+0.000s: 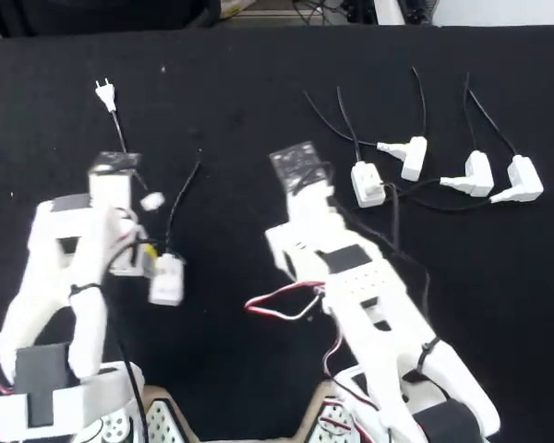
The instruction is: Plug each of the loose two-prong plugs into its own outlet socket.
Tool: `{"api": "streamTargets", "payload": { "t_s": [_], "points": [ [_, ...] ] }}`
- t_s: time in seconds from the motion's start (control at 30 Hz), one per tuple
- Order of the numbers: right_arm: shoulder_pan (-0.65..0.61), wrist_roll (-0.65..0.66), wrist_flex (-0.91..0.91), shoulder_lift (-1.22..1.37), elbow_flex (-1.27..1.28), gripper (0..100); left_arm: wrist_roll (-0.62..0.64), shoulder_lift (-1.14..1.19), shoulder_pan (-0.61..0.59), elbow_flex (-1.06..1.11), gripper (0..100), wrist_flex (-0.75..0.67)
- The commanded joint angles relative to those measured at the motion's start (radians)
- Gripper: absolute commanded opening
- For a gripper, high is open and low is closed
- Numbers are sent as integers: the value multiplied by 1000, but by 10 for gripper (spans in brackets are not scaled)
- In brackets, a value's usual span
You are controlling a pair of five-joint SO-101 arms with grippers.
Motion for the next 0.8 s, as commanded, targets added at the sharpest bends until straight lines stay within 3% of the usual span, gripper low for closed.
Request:
{"api": "streamTargets", "payload": {
  "t_s": [0.0, 0.17, 0.33, 0.43, 0.53, 0.77],
  "points": [
    [109, -69, -23, -44, -47, 198, 80, -5, 188, 7, 222, -6],
    [164, -91, -25, -44, -53, 198, 91, -5, 357, 53, 221, -6],
    [153, -91, -25, -39, -53, 198, 83, -6, 386, 16, 222, 75],
    [152, -91, -25, -38, -53, 198, 87, -34, 326, -110, 221, 172],
    [152, -91, -25, -38, -53, 198, 94, -51, 202, -239, 221, 170],
    [150, -91, -26, -38, -53, 198, 304, 121, 142, -254, 223, -84]
  ]
}}
